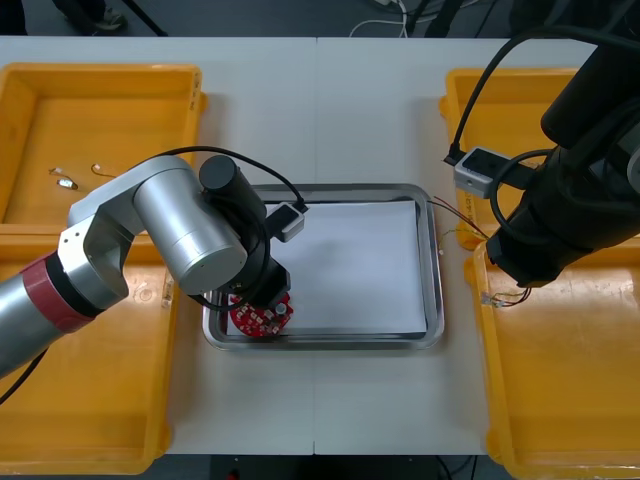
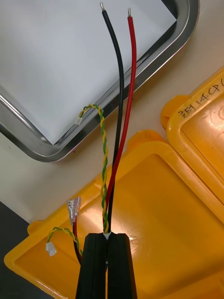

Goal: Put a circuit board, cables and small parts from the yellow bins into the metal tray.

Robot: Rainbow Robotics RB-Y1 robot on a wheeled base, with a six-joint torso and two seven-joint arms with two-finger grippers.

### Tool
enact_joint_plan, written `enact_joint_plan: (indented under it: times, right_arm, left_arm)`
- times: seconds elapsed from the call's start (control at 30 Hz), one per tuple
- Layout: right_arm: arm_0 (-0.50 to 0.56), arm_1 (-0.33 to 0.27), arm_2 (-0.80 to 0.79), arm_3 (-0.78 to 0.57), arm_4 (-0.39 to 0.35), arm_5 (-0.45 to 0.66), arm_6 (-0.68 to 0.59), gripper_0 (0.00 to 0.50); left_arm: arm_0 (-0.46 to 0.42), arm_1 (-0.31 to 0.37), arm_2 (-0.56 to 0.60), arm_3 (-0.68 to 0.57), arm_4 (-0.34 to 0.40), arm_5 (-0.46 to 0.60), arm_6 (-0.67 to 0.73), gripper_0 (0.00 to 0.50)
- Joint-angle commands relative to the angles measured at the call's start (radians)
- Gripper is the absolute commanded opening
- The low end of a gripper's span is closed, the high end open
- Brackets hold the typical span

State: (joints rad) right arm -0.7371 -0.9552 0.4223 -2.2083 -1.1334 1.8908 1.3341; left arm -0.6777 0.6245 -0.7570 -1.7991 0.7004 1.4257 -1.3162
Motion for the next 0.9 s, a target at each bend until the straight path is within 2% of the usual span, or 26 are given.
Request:
enact_joint_plan:
  times: [0.03,0.47,0.6,0.73,0.9]
  right_arm:
    - [-0.038,0.010,0.007,0.001,0.010,0.007,0.030,0.000]
    - [-0.038,0.021,0.009,0.001,0.009,0.007,0.030,0.000]
    - [-0.038,0.053,0.009,0.002,0.015,0.007,0.030,0.000]
    - [-0.039,0.105,0.009,0.025,0.018,0.011,0.033,0.000]
    - [-0.065,0.174,0.009,0.073,0.015,0.017,0.043,0.000]
  left_arm:
    - [-0.030,0.037,-0.008,-0.008,0.011,-0.021,0.057,0.500]
    - [-0.033,0.050,0.010,-0.028,0.028,-0.018,0.074,0.500]
    - [-0.033,0.050,0.042,-0.045,0.053,0.005,0.077,0.500]
    - [-0.042,0.050,0.080,-0.086,0.064,0.078,0.080,0.500]
    - [-0.048,0.050,0.163,-0.146,0.111,0.188,0.083,0.500]
